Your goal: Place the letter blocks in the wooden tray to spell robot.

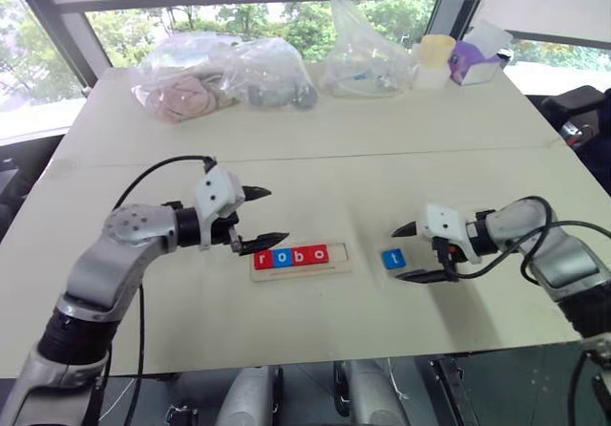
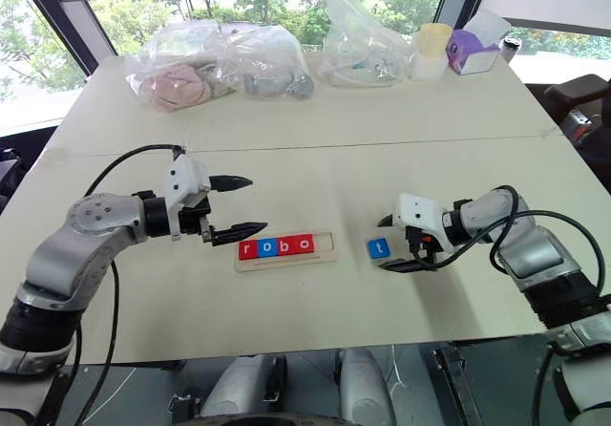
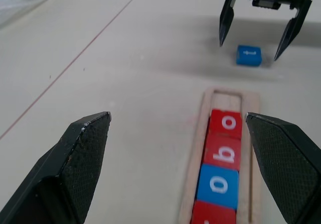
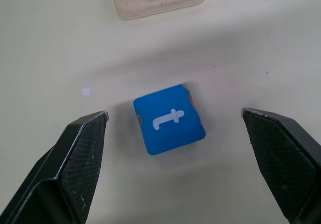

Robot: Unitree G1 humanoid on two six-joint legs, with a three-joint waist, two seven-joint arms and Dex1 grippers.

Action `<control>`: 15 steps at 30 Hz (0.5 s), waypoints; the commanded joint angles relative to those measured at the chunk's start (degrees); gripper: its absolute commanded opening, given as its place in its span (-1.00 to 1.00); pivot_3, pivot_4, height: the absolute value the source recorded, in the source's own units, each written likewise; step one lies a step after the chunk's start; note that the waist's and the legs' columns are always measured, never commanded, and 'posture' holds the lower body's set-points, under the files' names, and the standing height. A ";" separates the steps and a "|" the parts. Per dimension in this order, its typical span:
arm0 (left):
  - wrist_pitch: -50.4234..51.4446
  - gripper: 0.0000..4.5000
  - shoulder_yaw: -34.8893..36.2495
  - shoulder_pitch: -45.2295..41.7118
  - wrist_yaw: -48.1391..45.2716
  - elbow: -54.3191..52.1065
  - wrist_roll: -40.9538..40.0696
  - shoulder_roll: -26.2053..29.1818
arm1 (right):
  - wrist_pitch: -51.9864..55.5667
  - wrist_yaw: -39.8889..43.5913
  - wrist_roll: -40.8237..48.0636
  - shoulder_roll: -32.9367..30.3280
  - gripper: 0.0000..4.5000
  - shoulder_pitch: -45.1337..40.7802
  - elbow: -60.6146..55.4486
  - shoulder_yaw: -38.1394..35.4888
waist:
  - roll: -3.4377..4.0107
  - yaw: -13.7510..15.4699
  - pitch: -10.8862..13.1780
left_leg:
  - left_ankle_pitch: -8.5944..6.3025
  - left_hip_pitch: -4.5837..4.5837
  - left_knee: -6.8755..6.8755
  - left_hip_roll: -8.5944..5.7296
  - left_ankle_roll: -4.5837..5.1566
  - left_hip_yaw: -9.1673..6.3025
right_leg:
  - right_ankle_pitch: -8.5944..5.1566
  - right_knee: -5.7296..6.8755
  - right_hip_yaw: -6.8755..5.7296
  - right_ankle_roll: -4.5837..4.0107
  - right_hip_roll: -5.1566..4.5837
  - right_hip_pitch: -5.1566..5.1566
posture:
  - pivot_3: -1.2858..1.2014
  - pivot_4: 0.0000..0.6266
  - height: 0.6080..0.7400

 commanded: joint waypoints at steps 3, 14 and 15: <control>1.22 1.00 3.58 1.73 -2.19 -4.13 -2.47 3.54 | -2.62 3.17 -2.28 1.41 0.95 -1.49 3.12 -0.53 | 0.00 -0.08 0.00 | 0.00 0.00 0.01 -0.02 -0.01 0.01 | 0.00 -0.01 0.02 -0.02 -0.04 0.00 | 0.03 -0.52 0.77; 0.22 1.00 5.68 4.32 -8.56 -4.18 -4.89 8.68 | -2.65 2.84 -4.03 4.42 -0.49 -2.13 3.68 -1.59 | 0.01 -0.24 -0.02 | 0.01 0.02 0.01 -0.01 -0.04 -0.01 | -0.08 0.01 0.01 -0.21 -0.04 0.02 | 0.03 -0.52 0.77; 0.02 1.00 5.62 4.06 -8.50 -3.88 -4.65 8.59 | -2.01 2.54 -3.86 4.59 -0.49 -2.04 2.55 -1.80 | 0.01 -0.24 -0.02 | 0.01 0.02 0.01 0.00 -0.04 -0.01 | -0.08 0.01 0.01 -0.22 -0.04 0.02 | 0.03 -0.52 0.77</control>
